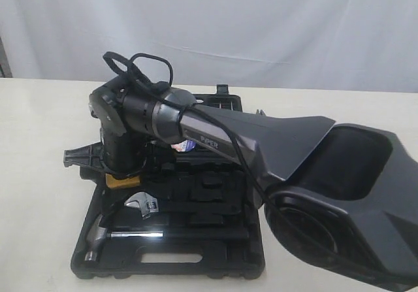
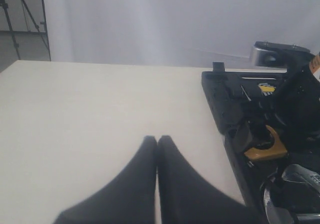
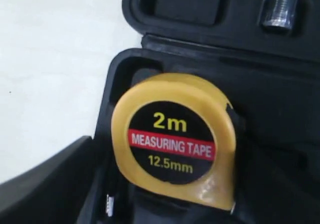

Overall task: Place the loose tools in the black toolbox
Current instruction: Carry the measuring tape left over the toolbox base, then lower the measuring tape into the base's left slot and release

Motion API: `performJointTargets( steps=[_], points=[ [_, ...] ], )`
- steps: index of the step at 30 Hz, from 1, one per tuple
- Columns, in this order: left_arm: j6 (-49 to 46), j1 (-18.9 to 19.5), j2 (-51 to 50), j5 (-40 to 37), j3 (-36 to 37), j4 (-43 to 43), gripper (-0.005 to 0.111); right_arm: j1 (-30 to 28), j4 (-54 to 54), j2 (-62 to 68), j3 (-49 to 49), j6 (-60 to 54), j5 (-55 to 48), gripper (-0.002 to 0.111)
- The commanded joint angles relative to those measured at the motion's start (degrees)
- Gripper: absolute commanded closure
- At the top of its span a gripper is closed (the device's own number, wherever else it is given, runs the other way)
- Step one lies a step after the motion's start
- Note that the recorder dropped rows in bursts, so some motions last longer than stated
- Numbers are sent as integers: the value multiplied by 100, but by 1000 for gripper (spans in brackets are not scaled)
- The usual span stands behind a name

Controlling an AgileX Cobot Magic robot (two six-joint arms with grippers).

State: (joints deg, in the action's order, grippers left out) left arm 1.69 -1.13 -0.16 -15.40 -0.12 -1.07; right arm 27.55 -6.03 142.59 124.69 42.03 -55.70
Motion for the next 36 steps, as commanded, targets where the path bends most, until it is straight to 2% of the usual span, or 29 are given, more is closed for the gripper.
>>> performJointTargets(
  steps=[1,9,11,12,14,17,22,36],
  points=[
    [1,-12,16,-2,12,-14,107,-7,155,-70,-1,-3,-343,33],
    [1,-12,16,-2,12,-14,107,-7,36,-435,61,-3,-343,36],
    [1,-12,16,-2,12,-14,107,-7,36,-450,204,-261,-353,57],
    [1,-12,16,-2,12,-14,107,-7,-5,-450,269,-515,-353,79],
    [1,-12,16,-2,12,-14,107,-7,-301,-450,305,-725,-321,108],
    [1,-12,16,-2,12,-14,107,-22,-868,-266,305,-778,-87,109],
    [1,-12,16,-2,12,-14,107,-166,-642,167,305,-1146,-70,109],
    [1,-12,16,-2,12,-14,107,-166,-320,-233,389,-1401,-235,109]
  ],
)
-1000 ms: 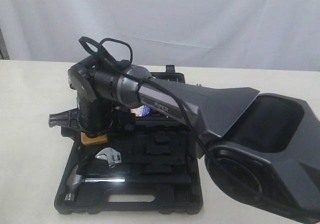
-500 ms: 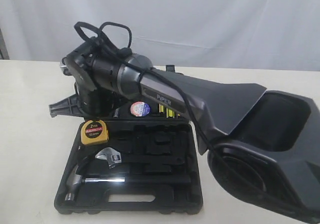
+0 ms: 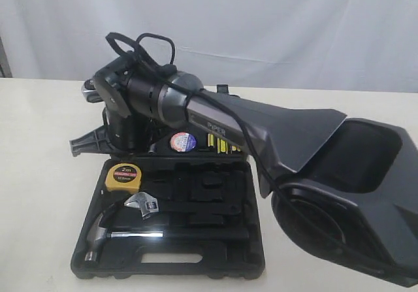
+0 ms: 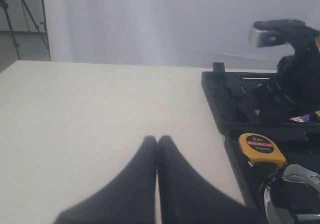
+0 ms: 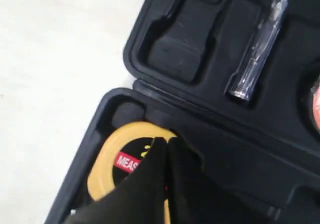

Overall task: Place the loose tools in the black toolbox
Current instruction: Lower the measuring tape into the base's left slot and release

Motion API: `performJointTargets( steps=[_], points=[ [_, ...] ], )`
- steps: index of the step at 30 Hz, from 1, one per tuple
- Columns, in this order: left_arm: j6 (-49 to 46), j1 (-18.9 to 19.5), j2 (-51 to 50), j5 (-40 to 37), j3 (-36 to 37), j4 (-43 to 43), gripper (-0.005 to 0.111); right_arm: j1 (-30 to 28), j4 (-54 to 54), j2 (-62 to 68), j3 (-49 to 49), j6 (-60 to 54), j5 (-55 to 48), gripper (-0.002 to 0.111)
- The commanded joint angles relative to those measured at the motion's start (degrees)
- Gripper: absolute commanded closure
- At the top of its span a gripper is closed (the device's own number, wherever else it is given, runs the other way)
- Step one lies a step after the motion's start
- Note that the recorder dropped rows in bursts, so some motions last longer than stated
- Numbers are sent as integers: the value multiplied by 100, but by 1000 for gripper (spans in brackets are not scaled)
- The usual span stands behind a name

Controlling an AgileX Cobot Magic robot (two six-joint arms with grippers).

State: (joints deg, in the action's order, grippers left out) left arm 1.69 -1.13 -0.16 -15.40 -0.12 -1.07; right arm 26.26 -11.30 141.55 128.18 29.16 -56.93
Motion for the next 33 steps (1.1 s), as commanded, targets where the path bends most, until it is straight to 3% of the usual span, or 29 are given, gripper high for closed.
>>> performJointTargets(
  steps=[1,9,23,33],
  points=[
    [1,-12,16,-2,12,-14,107,-25,290,-118,40,-172,-113,109],
    [1,-12,16,-2,12,-14,107,-15,1175,338,40,-648,-161,109],
    [1,-12,16,-2,12,-14,107,-15,821,-61,40,-704,-195,109],
    [1,-12,16,-2,12,-14,107,-15,845,388,40,-976,-568,109]
  ],
)
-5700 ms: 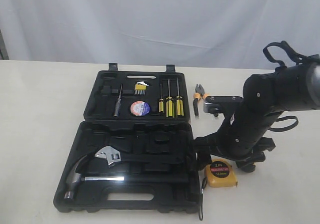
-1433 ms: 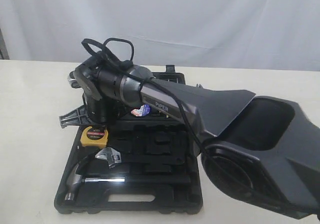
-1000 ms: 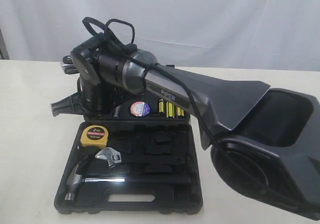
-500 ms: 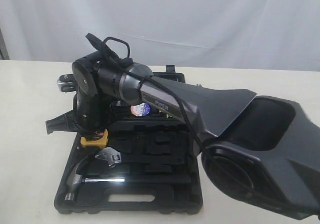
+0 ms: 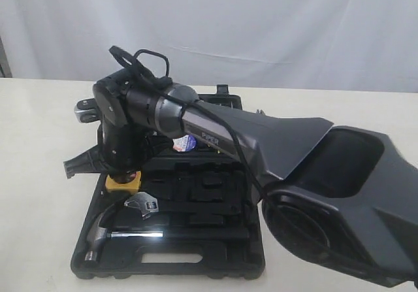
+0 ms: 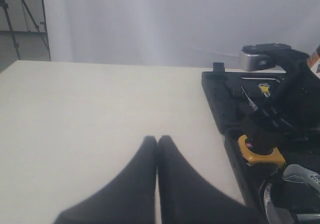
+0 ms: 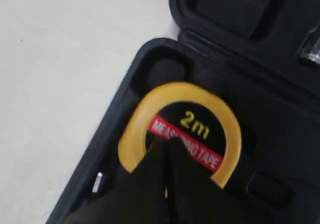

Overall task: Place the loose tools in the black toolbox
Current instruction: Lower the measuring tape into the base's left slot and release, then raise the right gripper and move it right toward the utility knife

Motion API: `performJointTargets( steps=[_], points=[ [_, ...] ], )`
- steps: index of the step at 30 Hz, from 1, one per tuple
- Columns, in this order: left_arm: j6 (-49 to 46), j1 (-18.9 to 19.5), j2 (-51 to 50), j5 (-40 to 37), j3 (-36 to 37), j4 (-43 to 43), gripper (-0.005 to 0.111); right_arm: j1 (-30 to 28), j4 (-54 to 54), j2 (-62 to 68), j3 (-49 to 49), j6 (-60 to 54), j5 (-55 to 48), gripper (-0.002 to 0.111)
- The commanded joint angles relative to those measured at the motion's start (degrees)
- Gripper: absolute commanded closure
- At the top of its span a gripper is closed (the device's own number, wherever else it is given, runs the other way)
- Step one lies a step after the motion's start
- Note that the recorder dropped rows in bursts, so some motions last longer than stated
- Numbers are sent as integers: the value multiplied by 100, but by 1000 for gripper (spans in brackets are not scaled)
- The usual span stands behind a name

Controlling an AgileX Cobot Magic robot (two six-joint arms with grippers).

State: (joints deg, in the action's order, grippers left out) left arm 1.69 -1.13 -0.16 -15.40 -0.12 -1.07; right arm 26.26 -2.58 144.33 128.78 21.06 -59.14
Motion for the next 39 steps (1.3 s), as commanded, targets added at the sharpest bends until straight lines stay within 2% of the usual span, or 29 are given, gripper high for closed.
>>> performJointTargets(
  steps=[1,8,14,20,27,32,35,39],
  points=[
    [1,-12,16,-2,12,-14,107,-15,-27,38,-19,-191,-346,109],
    [1,-12,16,-2,12,-14,107,-15,-27,-787,-19,-349,-380,109],
    [1,-12,16,-2,12,-14,107,-15,-48,-1655,-19,-890,-1077,109],
    [1,-12,16,-2,12,-14,107,-15,-46,-2412,-188,-1412,-1082,109],
    [1,-12,16,-2,12,-14,107,-15,-202,-3444,-1326,-1468,-1082,109],
    [1,-12,16,-2,12,-14,107,-49,-771,-4220,-2390,-1419,-1082,109],
    [1,-12,16,-2,12,-14,107,-285,-719,-4739,-3059,-1338,-1082,109],
    [1,-12,16,-2,12,-14,107,-982,-431,-5464,-3956,-1338,-941,109]
  ],
)
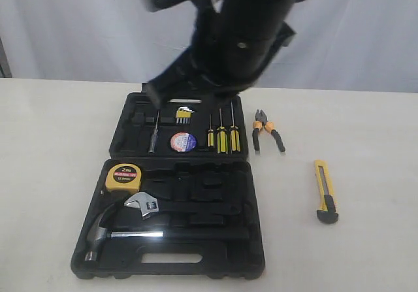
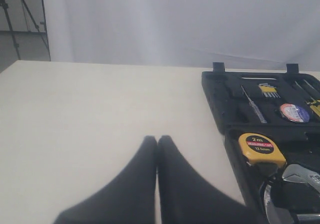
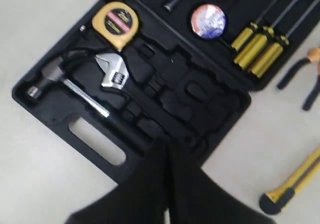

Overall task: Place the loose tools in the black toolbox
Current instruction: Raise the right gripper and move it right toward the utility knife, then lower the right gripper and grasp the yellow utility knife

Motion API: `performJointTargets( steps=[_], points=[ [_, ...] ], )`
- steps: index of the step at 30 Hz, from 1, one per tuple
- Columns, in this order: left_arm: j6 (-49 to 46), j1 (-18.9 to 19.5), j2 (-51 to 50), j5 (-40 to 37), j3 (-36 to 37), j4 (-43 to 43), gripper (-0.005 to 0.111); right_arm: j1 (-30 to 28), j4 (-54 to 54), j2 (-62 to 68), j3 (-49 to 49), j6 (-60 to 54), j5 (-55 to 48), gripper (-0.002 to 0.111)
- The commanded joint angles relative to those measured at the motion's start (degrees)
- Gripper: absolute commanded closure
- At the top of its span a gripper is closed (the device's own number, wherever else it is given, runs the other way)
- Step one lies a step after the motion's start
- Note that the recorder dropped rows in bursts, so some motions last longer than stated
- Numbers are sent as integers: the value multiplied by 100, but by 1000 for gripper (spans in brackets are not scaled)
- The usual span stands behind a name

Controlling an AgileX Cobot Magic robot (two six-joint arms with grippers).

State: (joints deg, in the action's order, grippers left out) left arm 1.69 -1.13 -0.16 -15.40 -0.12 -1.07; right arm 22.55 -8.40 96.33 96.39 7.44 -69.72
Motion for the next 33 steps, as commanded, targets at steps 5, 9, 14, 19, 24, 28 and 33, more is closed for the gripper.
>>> performJointTargets(
  steps=[5,9,14,19,24,28,33],
  points=[
    [1,-12,16,-2,12,-14,107,-1877,183,-1223,-1611,-134,275,109],
    [1,-12,16,-2,12,-14,107,-2762,230,-1006,-1905,-133,569,109],
    [1,-12,16,-2,12,-14,107,-3402,536,-139,-1918,-91,1052,109],
    [1,-12,16,-2,12,-14,107,-3492,537,894,-1918,-69,1081,108],
    [1,-12,16,8,12,-14,107,-3492,624,1474,-1918,-69,1095,88],
    [1,-12,16,8,12,-14,107,-3492,641,1576,-1918,100,1203,55],
    [1,-12,16,8,12,-14,107,-3492,674,1594,-1918,115,1568,44]
  ],
)
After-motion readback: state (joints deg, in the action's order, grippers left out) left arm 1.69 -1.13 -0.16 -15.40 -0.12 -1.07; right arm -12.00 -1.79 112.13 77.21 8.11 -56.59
